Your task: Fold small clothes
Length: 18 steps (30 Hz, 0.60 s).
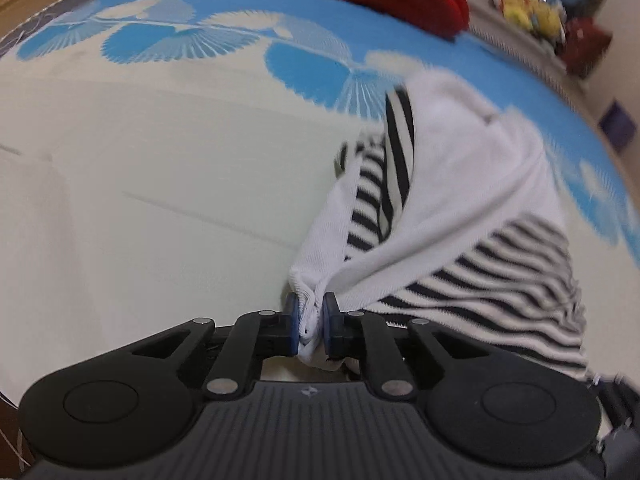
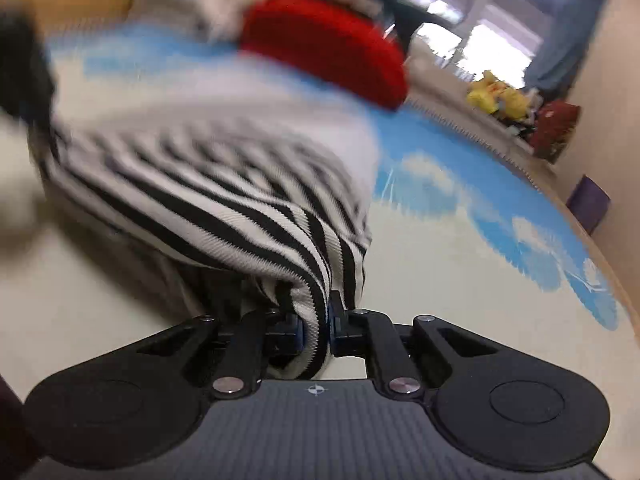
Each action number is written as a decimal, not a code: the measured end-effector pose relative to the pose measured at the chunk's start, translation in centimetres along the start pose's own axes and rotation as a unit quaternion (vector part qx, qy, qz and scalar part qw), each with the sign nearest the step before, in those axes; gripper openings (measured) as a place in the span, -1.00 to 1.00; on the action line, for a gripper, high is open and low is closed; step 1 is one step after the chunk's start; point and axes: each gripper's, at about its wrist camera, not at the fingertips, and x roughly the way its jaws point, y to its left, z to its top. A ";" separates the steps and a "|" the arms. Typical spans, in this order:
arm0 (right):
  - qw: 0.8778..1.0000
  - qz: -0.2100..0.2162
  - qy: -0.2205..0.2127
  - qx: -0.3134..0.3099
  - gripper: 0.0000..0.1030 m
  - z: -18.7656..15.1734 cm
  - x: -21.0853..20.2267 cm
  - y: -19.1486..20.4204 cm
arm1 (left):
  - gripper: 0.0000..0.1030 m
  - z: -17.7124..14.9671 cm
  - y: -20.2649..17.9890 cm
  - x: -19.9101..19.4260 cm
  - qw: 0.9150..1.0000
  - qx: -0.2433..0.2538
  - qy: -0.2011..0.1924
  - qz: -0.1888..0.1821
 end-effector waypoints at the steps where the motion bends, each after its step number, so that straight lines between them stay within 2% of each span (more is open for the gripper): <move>1: 1.000 -0.007 -0.017 -0.020 -0.79 -0.6 0.3 0.3 | -0.75 -0.1 -0.1 -0.1 1.000 0.004 -0.004 0.005; 4: 1.000 0.017 -0.018 0.006 -0.72 -0.2 -0.1 -0.7 | -0.67 0.2 0.7 -0.2 1.000 -0.016 -0.008 -0.005; 6: 0.999 0.046 -0.003 0.015 -0.53 0.5 -1.2 -2.0 | -0.61 -0.1 0.8 -0.4 1.000 -0.020 -0.007 -0.019; 7: 0.998 0.064 0.007 0.027 -0.32 0.8 -1.9 -2.9 | -0.41 0.0 0.9 -0.9 0.999 -0.020 -0.014 -0.023; 8: 0.996 0.081 0.010 0.043 -0.29 1.1 -3.0 -3.8 | -0.04 0.2 1.1 -1.6 0.999 -0.021 -0.020 -0.026; 10: 0.991 0.112 -0.017 0.077 -0.28 2.1 -5.3 -5.8 | 0.34 0.4 1.7 -3.1 0.998 -0.038 -0.040 -0.031; 12: 0.985 0.129 -0.055 0.098 -0.28 3.7 -6.5 -7.3 | 0.40 1.7 2.2 -4.2 0.996 -0.058 -0.056 -0.036; 14: 0.983 0.138 -0.081 0.090 -0.29 5.2 -5.9 -7.6 | 0.41 3.7 1.7 -4.8 0.996 -0.054 -0.065 -0.040; 16: 0.985 0.141 -0.076 0.059 -0.32 6.1 -3.8 -6.6 | 0.48 6.2 0.5 -5.1 0.996 -0.031 -0.077 -0.035; 17: 0.986 0.144 -0.071 0.044 -0.40 6.1 -2.7 -6.0 | 0.61 7.4 -0.1 -4.9 0.996 -0.018 -0.081 -0.036; 18: 0.986 0.151 -0.063 0.031 -0.45 6.0 -1.7 -5.4 | 0.64 8.4 -0.8 -4.4 0.996 -0.004 -0.084 -0.039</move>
